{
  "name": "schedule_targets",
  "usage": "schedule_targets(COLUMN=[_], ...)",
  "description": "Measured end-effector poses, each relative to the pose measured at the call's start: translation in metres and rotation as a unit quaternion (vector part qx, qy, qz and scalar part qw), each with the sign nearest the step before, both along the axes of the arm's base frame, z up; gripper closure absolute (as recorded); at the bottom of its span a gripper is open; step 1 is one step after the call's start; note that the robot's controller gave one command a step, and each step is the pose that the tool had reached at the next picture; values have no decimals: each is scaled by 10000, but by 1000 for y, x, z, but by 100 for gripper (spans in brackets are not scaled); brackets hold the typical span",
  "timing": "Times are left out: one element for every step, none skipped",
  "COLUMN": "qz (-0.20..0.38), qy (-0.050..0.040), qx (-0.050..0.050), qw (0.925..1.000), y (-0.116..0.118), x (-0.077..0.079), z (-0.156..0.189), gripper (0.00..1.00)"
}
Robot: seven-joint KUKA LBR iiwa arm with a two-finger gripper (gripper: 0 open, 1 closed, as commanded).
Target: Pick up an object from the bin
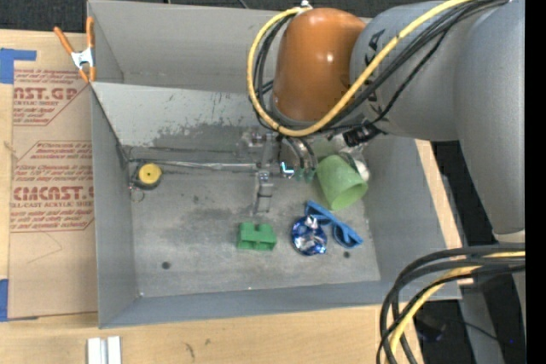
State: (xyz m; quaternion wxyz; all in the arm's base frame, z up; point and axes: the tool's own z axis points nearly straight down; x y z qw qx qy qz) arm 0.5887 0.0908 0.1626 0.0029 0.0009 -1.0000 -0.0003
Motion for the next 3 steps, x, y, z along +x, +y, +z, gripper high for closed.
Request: schedule_targets(qz=[32,42,286], qy=[26,-30,-82], qx=[-11,3,0], qw=[10000,10000,9996], y=[-41,-38,-41], x=[-54,-50,-42], z=[-79,-74,66], gripper=[0,100,100])
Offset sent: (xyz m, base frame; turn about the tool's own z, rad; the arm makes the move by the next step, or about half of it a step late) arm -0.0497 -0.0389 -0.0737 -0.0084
